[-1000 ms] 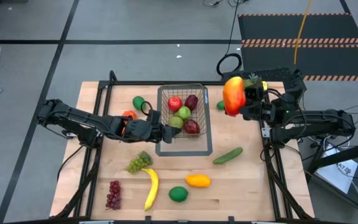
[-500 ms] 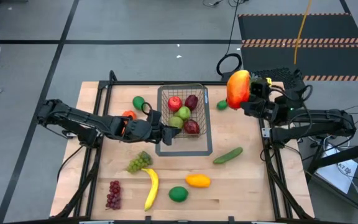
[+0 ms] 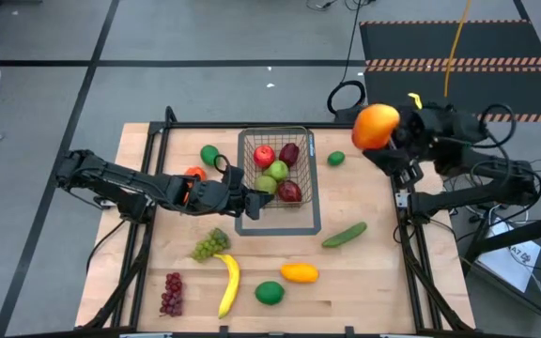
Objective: Build produce basket
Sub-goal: Put the orange mango into the gold wire basket
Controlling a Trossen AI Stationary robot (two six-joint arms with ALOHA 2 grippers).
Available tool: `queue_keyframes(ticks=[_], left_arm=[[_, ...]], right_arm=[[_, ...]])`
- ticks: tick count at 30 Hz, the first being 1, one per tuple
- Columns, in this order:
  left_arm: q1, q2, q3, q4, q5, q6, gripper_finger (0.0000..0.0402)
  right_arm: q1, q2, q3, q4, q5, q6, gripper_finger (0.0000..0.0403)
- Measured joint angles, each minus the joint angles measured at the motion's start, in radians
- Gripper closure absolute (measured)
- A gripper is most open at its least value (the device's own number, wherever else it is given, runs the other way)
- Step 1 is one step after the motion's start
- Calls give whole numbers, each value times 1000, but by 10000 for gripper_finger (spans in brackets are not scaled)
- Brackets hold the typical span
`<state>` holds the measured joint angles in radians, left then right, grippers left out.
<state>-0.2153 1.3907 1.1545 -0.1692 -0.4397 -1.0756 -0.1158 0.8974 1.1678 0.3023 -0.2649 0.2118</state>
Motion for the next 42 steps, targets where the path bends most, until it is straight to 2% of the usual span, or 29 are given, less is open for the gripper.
queue_keyframes(ticks=[8, 16, 21, 26, 28, 32, 35, 42], left_arm=[[0, 0, 0, 0, 0, -9, 250], [1, 0, 0, 1, 0, -43, 250], [14, 0, 0, 1, -1, -64, 250], [36, 0, 0, 1, -6, -82, 250], [45, 0, 0, 1, -7, -86, 250], [58, 0, 0, 3, -6, -104, 250], [59, 0, 0, 3, 15, -115, 250], [56, 0, 0, 3, 48, -146, 250]], right_arm=[[0, 1, 64, 6, 39, -384, 151], [0, 4, 100, 47, 134, -719, 151], [0, 4, 100, 63, 138, -968, 151], [-17, 5, 100, 59, 170, -996, 151], [-18, 4, 100, 59, 222, -1009, 151], [-18, 5, 100, 58, 391, -1017, 151], [-19, 6, 100, 60, 467, -1029, 151], [-18, 7, 100, 45, 479, -1218, 151]])
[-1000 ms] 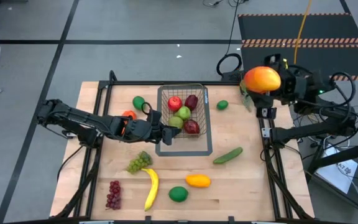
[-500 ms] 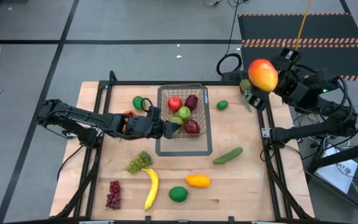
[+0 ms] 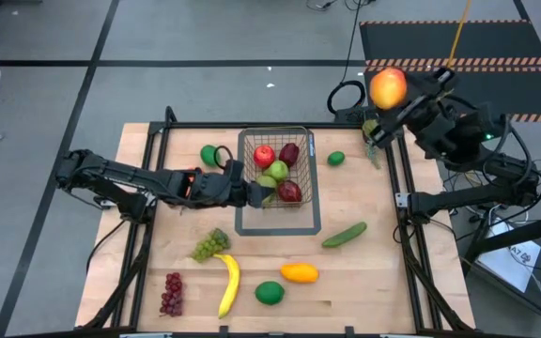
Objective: Build produce basket
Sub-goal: Put the orange mango into the gold wire basket
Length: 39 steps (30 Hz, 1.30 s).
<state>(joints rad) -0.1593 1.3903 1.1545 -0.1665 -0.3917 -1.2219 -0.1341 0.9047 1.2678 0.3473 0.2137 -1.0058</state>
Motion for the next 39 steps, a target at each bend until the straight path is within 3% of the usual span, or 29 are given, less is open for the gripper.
queue_keyframes(ticks=[9, 17, 39], left_arm=[[0, 0, 0, 0, 16, -38, 250], [0, 0, 0, -1, 16, -46, 250], [2, 0, 0, -23, 16, -30, 250]], right_arm=[[0, 17, -1, -73, 27, -519, 151], [19, 72, -1, -79, 52, -773, 151], [116, 97, -1, -76, 158, -689, 151]])
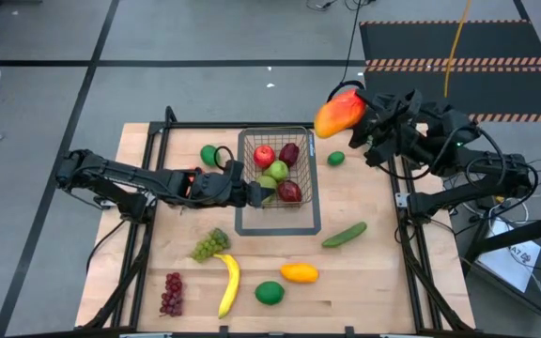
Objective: Build produce basket
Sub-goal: Put the orange mango into the gold wire basket
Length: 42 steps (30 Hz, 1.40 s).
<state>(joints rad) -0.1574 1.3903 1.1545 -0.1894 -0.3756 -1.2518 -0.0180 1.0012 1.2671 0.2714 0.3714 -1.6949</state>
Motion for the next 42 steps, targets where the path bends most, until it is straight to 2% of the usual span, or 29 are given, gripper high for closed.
queue_keyframes(ticks=[4, 16, 20, 24, 30, 36, 40, 42], left_arm=[[0, 0, 0, 8, 4, 12, 250], [-2, 0, 0, 175, 134, 186, 250], [-2, -5, 0, 215, 191, 255, 250], [-2, -33, 0, 221, 227, 317, 250], [-2, -95, 0, 216, 228, 421, 249], [0, -142, 0, 213, 214, 534, 245], [4, -152, 1, 214, 187, 573, 224], [8, -150, 1, 211, 184, 579, 206]], right_arm=[[3, 2, -5, 0, 1, 117, 151], [49, 1, -151, 2, 125, 713, 151], [56, 2, -230, 18, 126, 1027, 151], [77, 2, -324, 114, 125, 1378, 151], [115, 2, -440, 275, 125, 1819, 151], [142, 2, -495, 278, 112, 2270, 151], [153, 11, -523, 275, 45, 2535, 151], [162, 23, -529, 278, 43, 2661, 151]])
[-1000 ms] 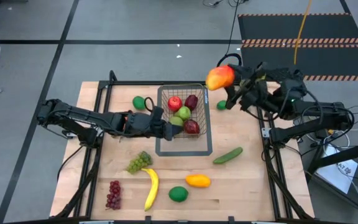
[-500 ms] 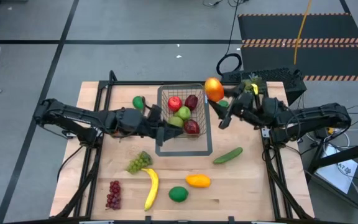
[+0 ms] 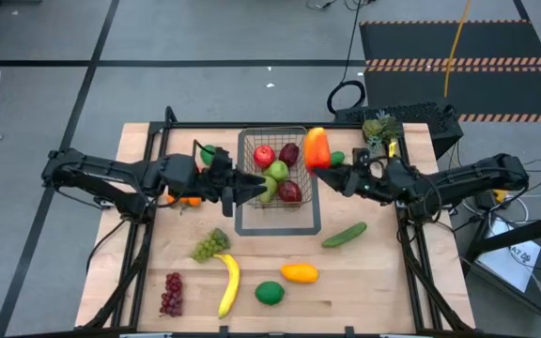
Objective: Build produce basket
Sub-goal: Put the orange mango into the gold wire basket
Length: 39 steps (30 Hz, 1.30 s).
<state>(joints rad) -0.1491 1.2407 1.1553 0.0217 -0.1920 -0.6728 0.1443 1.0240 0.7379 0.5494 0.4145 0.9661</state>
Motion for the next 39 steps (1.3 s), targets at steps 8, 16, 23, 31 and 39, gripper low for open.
queue_keyframes(ticks=[8, 16, 23, 31, 39], left_arm=[[38, 0, 0, -2, 7, -46, 79], [127, 15, 0, -50, 109, -200, 18], [213, 43, -1, -52, 158, -382, 9], [256, 118, 1, 43, 189, -419, 6], [252, 224, 0, 217, 305, -408, 7]], right_arm=[[58, 85, -3, 28, 0, 209, 151], [91, 210, -3, 230, 0, 287, 151], [94, 272, -3, 274, -2, 358, 151], [72, 284, -3, 276, -51, 358, 151], [17, 284, -3, 269, -102, 354, 151]])
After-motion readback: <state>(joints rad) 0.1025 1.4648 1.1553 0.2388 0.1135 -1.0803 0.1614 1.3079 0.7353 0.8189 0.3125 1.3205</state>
